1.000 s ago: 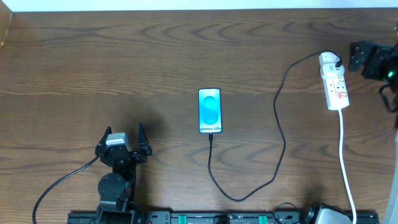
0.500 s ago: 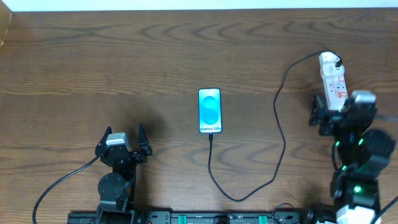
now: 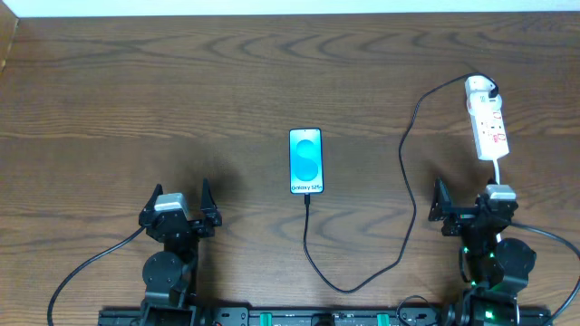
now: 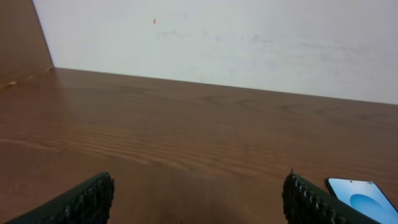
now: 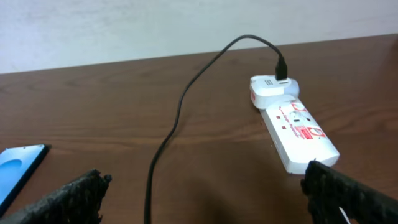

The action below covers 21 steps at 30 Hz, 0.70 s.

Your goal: Plug charger to phone and switch on socket

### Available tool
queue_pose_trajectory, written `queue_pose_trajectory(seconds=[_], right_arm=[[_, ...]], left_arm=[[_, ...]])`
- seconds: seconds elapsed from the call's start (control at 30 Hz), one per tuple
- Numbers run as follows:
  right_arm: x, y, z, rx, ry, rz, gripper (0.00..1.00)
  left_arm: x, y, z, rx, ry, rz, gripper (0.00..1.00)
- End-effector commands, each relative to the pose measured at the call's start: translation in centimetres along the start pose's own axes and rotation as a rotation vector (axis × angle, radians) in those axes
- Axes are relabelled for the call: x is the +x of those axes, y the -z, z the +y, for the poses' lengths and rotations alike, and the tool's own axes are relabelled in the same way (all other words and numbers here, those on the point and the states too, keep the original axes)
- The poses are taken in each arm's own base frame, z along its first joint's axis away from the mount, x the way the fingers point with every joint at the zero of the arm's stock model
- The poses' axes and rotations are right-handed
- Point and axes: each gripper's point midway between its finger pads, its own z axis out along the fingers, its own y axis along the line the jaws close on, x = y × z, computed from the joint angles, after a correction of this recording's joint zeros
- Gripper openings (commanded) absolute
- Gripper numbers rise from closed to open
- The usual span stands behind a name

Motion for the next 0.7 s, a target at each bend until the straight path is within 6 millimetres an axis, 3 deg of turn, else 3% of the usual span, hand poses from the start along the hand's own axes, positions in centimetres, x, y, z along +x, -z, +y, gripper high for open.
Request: queue_pose_trajectory(seconds=[0.0,0.2,0.67], right_arm=[[0.0,0.6,0.2,-0.001,-0.009,-0.01,0.99],[-2.6,1.5,0.5,-0.005,0.019,-0.129,0.99],[-2.5,1.5,0.5,-0.005,0.016,-0.126,0.99]], left_arm=[[1.8,-0.1,0.4,-0.015,-0.018,0.05,0.86],[1.8,-0.1,0.4,-0.015,-0.018,0.05,0.86],[1.8,-0.1,0.3,-0.015,-0.018,0.05,0.86]])
